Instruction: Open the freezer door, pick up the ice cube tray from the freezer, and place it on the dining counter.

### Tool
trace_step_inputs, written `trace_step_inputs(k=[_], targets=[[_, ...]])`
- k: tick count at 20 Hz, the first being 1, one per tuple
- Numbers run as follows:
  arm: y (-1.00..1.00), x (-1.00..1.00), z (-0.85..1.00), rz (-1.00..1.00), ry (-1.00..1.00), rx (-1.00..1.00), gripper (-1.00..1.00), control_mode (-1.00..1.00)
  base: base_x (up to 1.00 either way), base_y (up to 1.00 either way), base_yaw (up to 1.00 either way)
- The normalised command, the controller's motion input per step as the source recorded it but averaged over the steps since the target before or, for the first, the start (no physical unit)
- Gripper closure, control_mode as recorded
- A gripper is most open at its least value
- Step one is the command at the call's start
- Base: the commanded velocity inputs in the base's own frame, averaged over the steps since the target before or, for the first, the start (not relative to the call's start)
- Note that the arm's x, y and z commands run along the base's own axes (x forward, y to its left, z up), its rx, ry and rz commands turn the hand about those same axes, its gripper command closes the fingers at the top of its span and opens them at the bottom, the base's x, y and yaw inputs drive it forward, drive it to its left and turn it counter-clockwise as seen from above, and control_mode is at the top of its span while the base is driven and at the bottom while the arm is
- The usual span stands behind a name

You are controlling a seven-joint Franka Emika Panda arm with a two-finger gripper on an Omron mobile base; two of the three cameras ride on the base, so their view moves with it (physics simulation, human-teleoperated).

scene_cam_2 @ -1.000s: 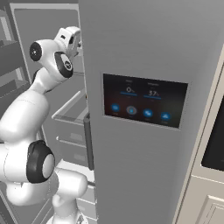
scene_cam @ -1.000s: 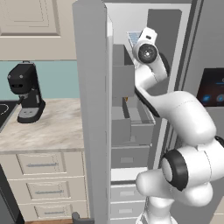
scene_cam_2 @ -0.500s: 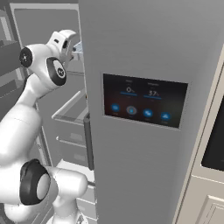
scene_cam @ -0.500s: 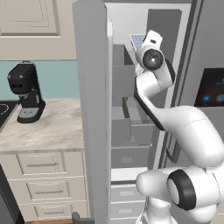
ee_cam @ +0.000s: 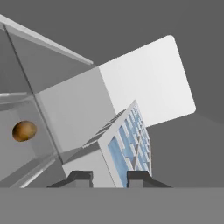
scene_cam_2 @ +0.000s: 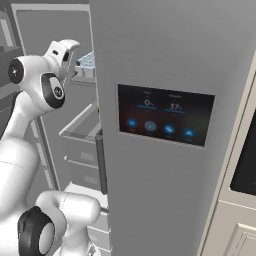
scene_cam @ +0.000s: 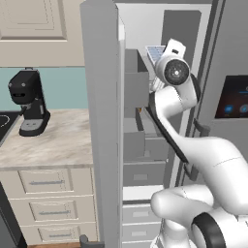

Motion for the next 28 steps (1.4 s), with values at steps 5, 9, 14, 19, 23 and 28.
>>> trace_step_inputs(k=[5,9,14,19,23,28], targets=[[0.02,-0.55,0.0,0.0,0.05,0.0,1.0,-1.0,0.0,0.0,0.0],[0.0,-0.57,0.0,0.0,0.01,0.0,1.0,-1.0,0.0,0.0,0.0],[0.0,-0.57,0.0,0.0,0.0,0.0,1.0,-1.0,0.0,0.0,0.0],[0.01,-0.63,0.0,0.01,0.0,0.0,1.0,-1.0,0.0,0.0,0.0],[0.04,-0.57,0.0,0.01,0.02,0.0,1.0,-1.0,0.0,0.0,0.0],[0.05,-0.53,0.0,0.01,0.04,0.0,1.0,-1.0,0.0,0.0,0.0]])
